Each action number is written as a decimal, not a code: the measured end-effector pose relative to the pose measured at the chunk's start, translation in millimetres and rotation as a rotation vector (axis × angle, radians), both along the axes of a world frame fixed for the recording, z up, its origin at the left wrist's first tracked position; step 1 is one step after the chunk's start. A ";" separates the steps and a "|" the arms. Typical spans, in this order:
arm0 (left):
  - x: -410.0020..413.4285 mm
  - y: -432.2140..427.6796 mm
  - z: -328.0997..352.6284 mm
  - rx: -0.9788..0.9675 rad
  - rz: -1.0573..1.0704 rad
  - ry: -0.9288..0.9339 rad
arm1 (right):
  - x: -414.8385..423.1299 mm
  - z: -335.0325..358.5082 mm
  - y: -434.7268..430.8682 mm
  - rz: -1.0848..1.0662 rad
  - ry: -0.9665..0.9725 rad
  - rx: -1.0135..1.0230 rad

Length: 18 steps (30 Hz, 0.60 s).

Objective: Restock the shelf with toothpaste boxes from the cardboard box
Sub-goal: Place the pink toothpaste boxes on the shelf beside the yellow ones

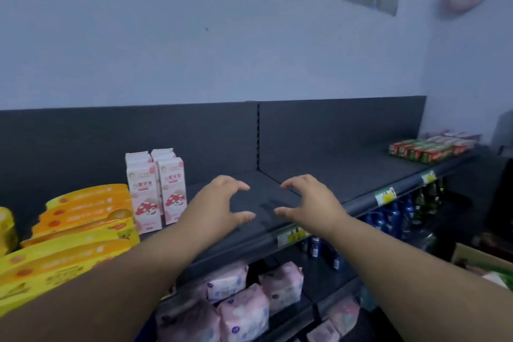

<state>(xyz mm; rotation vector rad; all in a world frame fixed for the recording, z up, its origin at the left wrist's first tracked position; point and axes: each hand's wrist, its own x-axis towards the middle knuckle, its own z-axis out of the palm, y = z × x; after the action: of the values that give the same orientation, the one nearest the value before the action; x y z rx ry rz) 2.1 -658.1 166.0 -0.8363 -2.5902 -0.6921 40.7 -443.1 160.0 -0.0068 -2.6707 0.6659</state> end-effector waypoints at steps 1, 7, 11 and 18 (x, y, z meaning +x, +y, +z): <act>4.4 13.0 -4.1 -0.009 -0.016 -0.016 | 10.9 -1.1 12.6 -0.034 -0.012 0.016; 40.9 104.1 -23.5 -0.055 -0.124 -0.049 | 84.0 -17.6 99.3 -0.218 -0.075 0.119; 79.4 184.2 -37.4 -0.065 -0.182 -0.051 | 144.3 -31.3 171.2 -0.351 -0.125 0.193; 159.7 329.0 -62.2 -0.144 -0.299 -0.049 | 263.6 -52.2 303.5 -0.546 -0.167 0.228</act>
<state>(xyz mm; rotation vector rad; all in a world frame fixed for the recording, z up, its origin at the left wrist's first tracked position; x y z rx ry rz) 161.9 -329.1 103.8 -1.2861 -2.6099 -0.6152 304.4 -139.6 107.8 -0.7267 -2.6968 0.1912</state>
